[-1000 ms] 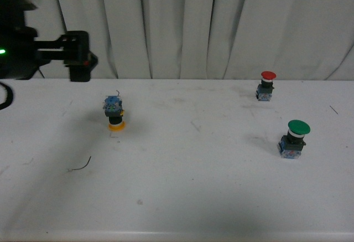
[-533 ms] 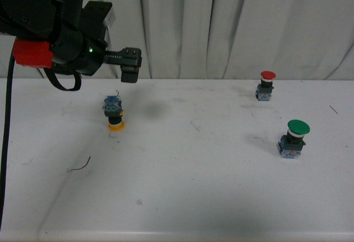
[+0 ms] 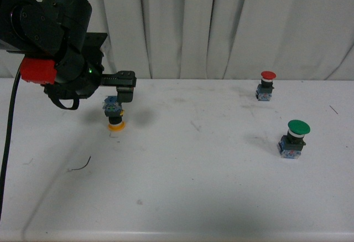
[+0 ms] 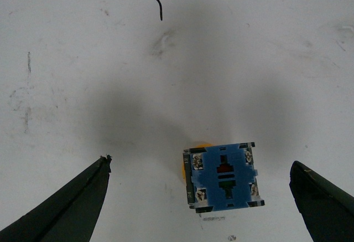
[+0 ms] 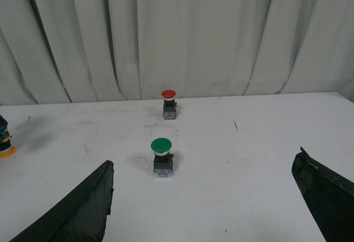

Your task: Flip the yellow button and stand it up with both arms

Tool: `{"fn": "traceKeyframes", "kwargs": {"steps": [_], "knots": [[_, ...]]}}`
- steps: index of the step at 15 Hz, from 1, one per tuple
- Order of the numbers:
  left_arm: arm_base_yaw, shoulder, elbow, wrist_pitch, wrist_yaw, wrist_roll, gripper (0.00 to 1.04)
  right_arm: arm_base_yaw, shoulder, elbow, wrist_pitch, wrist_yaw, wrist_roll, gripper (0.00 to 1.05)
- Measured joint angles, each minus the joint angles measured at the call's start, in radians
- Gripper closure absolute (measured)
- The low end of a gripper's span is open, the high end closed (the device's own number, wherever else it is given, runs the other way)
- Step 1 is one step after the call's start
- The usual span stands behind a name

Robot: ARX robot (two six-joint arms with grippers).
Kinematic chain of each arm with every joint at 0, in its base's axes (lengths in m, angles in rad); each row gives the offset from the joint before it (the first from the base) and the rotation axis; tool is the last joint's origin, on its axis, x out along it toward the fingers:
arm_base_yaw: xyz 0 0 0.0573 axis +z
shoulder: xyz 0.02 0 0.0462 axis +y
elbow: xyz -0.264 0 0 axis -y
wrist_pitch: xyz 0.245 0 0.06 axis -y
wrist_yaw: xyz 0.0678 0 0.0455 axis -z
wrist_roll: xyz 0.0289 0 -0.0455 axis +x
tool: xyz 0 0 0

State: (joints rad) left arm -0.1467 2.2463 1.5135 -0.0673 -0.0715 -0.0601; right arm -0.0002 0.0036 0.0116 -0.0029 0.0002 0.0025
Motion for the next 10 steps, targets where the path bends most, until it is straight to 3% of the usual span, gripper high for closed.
{"fn": "traceKeyframes", "kwargs": {"steps": [10], "knots": [[0.0,0.042,0.015,0.008,0.009,-0.012,0.07,0.0,0.0,0.0,0.0,0.0,0.0,0.06]]}}
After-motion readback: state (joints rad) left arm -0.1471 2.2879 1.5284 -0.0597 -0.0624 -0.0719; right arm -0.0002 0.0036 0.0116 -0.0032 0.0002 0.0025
